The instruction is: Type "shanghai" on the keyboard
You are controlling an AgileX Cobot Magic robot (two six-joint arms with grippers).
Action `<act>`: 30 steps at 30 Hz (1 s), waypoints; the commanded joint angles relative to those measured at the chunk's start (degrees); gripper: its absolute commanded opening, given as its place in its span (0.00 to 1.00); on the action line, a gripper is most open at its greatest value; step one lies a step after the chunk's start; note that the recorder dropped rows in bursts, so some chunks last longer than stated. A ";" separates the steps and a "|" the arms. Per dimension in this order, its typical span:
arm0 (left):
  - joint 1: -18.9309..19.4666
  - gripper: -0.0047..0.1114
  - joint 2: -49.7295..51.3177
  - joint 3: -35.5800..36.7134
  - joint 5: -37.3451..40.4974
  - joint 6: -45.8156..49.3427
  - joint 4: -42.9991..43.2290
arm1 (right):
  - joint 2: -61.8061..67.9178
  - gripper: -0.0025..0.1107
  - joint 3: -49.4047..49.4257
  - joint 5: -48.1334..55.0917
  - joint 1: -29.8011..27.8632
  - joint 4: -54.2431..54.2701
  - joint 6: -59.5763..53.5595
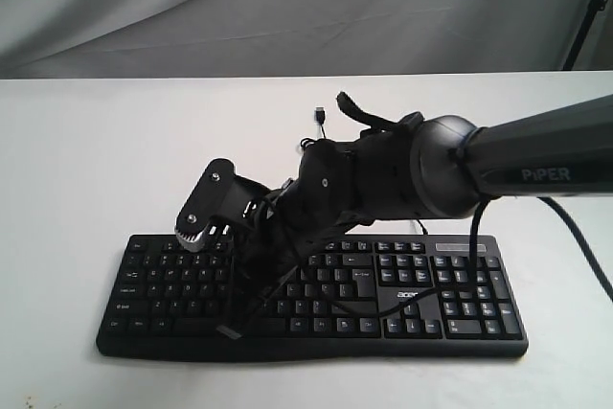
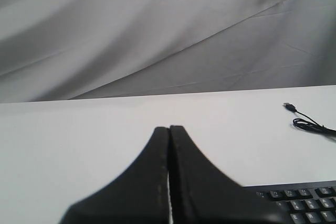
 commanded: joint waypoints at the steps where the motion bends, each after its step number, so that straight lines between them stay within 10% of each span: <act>1: -0.37 0.04 -0.14 0.10 -0.34 -0.15 0.00 | 0.81 0.02 0.26 -0.49 -0.01 1.09 -0.87; 30: -0.37 0.04 -0.14 0.10 -0.34 -0.15 0.00 | 1.97 0.02 -3.94 3.43 -0.01 1.55 -0.98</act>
